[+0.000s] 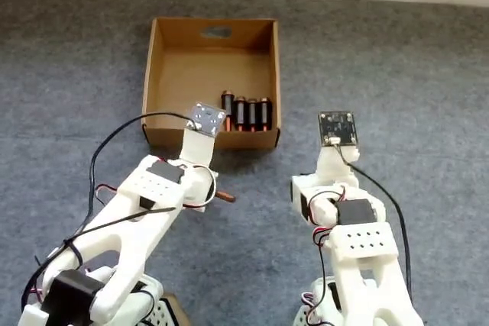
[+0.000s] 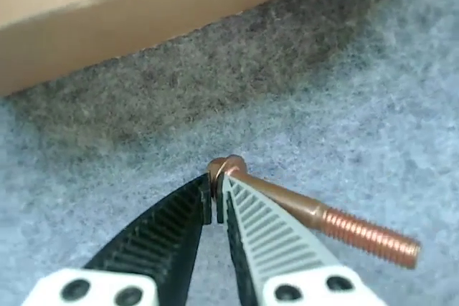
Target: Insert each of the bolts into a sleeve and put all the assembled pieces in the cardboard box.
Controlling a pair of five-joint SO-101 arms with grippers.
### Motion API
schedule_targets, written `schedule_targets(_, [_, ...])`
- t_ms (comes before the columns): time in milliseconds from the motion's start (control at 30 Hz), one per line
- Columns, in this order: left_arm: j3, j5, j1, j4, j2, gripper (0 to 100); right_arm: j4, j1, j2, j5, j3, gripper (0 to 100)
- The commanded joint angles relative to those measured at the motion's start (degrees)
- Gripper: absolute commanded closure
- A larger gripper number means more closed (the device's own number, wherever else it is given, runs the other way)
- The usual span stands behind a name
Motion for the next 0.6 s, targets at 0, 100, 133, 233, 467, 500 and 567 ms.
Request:
schedule_targets(0, [-0.75,-6.51,-4.7,0.53,-0.66,99,-1.1,-0.22,-1.36,-0.09,-0.22,99.3])
schedule_targets(100, [-2.33,-7.91,-8.92,0.53,-0.66,99,-1.1,-0.22,-1.36,-0.09,-0.22,99.3])
schedule_targets(133, [-2.77,-7.91,-10.24,0.53,-0.66,99,-1.1,-0.22,-1.36,-0.09,-0.22,99.3])
schedule_targets(233, [-3.82,-7.91,-13.14,0.53,-0.66,99,-1.1,-0.22,-1.36,-0.09,-0.22,99.3])
schedule_targets(467, [-4.18,-7.91,-14.02,0.97,-0.66,99,-1.1,-0.22,-1.36,-0.09,-0.31,99.3])
schedule_targets(500, [-4.53,-7.91,-14.02,2.02,-0.92,99,-1.1,-0.22,-1.36,-0.09,-0.31,99.3])
schedule_targets(567, [-5.58,-7.91,-13.93,5.54,-2.68,98,-1.1,-0.22,-1.36,-0.09,-0.4,99.3])
